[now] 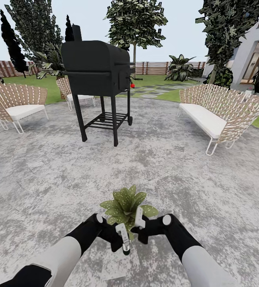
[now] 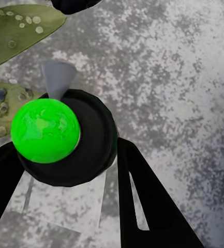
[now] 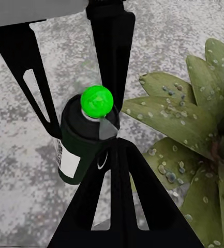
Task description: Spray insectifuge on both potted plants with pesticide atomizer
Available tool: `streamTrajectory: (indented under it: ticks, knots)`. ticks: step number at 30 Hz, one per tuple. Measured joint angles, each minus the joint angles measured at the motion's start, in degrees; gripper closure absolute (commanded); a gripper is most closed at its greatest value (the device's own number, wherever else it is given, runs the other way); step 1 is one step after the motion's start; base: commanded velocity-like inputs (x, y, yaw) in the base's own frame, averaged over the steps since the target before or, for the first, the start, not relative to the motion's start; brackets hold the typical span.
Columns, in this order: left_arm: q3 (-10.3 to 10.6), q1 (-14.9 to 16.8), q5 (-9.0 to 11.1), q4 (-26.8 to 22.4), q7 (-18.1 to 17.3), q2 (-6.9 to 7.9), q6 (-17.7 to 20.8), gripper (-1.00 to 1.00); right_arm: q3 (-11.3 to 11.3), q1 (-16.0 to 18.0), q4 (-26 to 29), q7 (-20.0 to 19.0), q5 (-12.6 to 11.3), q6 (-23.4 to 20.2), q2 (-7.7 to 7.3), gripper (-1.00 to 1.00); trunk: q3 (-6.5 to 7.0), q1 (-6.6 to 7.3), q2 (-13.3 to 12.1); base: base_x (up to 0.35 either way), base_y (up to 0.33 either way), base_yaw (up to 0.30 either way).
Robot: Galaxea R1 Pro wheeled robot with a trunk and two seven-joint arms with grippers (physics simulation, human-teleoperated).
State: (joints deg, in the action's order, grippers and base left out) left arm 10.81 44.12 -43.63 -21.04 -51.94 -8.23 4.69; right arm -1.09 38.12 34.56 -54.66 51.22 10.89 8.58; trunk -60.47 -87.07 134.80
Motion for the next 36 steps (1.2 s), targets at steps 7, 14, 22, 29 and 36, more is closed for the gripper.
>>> streamTrajectory:
  ticks: [7, 14, 22, 29, 36]
  knots:
    - [0.0, 0.0, 0.1, 0.0, 0.0, -0.12, 0.0, 1.0, 1.0, 0.0, 0.0, 0.0, 0.0, 0.0, 0.01, 1.0, 0.0, 0.0, 0.0, 0.0, 0.0, 0.0]
    - [-0.1, 0.0, 0.3, 0.1, -0.1, -0.44, -0.1, 1.0, 1.1, 0.0, 0.0, 0.0, 0.0, 0.0, 0.01, 1.0, 0.0, 0.0, 0.0, 0.0, 0.0, 0.0]
    - [0.0, 0.0, 0.3, 0.3, -0.1, -0.82, -0.5, 1.0, 1.1, 0.0, 0.0, 0.0, 0.0, 0.0, 0.01, 1.0, 0.0, 0.0, 0.0, 0.0, 0.0, 0.0]
    - [0.0, 0.0, 0.5, 0.3, -0.2, -0.82, -1.5, 1.0, 1.1, 0.0, 0.0, 0.0, 0.0, 0.0, 0.01, 1.0, 0.0, 0.0, 0.0, 0.0, 0.0, 0.0]
    - [0.0, 0.0, 0.5, 0.3, -0.2, -0.8, -1.5, 1.0, 1.1, 0.0, 0.0, 0.0, 0.0, 0.0, 0.01, 1.0, 0.0, 0.0, 0.0, 0.0, 0.0, 0.0]
